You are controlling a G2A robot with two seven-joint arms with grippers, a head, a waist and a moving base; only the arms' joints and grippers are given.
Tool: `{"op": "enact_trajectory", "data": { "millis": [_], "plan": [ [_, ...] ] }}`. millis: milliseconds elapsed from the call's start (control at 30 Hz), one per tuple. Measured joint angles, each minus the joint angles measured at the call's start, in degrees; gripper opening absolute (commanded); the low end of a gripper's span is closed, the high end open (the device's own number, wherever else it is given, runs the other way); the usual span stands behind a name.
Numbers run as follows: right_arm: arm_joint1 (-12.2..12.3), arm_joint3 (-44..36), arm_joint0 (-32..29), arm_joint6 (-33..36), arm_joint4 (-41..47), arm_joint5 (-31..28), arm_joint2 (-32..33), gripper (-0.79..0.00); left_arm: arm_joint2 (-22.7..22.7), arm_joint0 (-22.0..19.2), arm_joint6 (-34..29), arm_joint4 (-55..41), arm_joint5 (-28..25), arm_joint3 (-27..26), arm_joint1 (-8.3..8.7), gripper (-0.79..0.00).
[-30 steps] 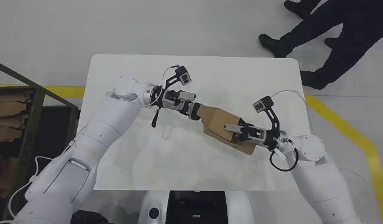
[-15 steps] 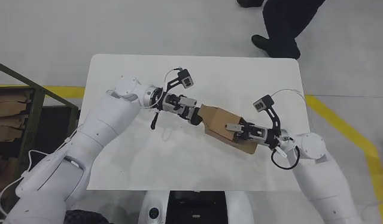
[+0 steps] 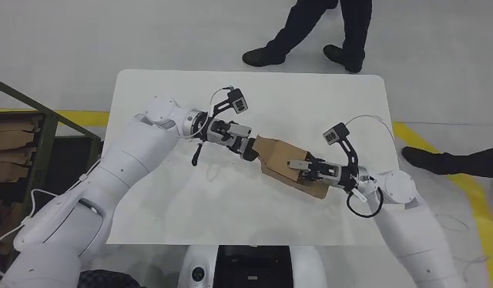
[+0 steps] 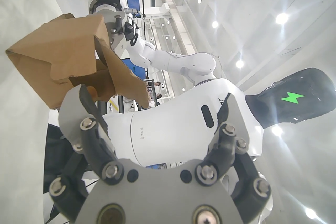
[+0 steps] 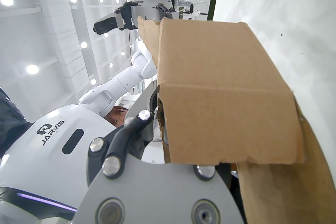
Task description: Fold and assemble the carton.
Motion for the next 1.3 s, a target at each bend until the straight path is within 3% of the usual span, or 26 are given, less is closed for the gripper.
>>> {"op": "enact_trajectory", "data": {
  "millis": [833,1300],
  "plan": [
    [0.2,-1.6,-0.3,-0.2,-0.6,0.0,-1.2,-0.785,2.8,-0.8,0.0,-1.4,0.0,-1.5,-0.07,0.000],
    [0.2,-1.7,-0.5,-1.9,-0.3,-0.1,-1.9,-0.785,3.7,-1.4,0.0,-0.5,0.0,-1.5,-1.10,0.000]
  ]
}}
